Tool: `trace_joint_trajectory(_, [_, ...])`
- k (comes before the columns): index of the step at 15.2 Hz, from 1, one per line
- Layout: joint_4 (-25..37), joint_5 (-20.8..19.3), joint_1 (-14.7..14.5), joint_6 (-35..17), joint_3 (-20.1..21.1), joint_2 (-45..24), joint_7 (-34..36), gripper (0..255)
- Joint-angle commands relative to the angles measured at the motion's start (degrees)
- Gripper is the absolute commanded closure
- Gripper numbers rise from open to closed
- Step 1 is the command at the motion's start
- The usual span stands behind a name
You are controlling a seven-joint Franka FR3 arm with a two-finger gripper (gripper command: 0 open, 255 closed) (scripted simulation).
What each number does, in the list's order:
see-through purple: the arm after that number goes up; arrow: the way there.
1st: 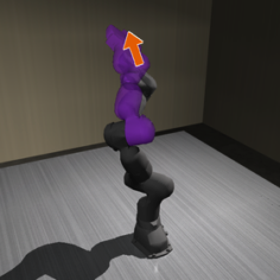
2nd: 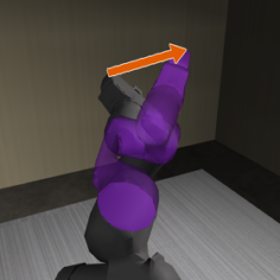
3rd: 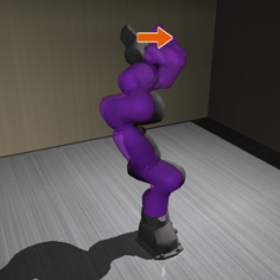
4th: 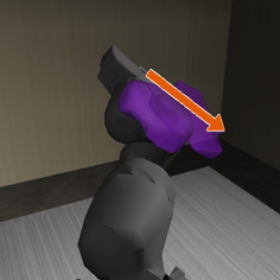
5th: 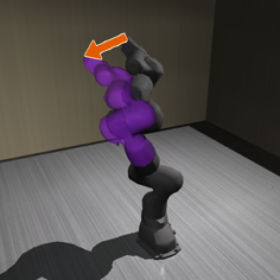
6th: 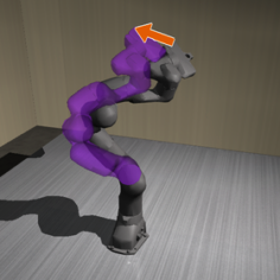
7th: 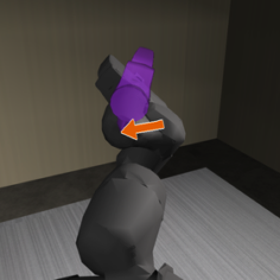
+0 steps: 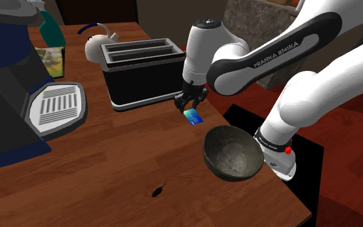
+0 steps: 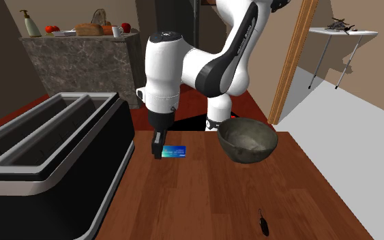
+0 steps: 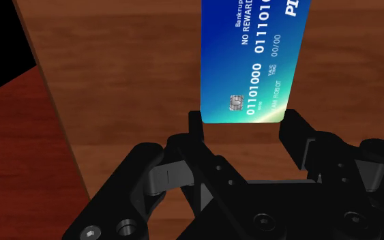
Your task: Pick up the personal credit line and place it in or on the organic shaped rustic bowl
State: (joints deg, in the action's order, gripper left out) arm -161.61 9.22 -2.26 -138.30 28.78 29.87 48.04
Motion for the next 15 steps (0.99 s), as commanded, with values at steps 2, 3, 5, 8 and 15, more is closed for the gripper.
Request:
trace_joint_trajectory(2, [-0.06, -0.05, 0.07, 0.02, 0.0, -0.15, -0.01, 255])
trace_joint_trajectory(3, [-0.26, 0.02, 0.0, -0.06, -0.01, -0.03, -0.04, 255])
trace_joint_trajectory(5, [0.47, 0.17, -0.32, 2.08, -0.63, 1.4, -0.45, 255])
trace_joint_trajectory(8, [1.67, 0.25, -0.67, 5.2, -1.5, 3.35, -0.99, 255])
trace_joint_trajectory(15, [4.95, 0.04, -1.08, 12.09, -3.31, 7.03, -1.96, 255])
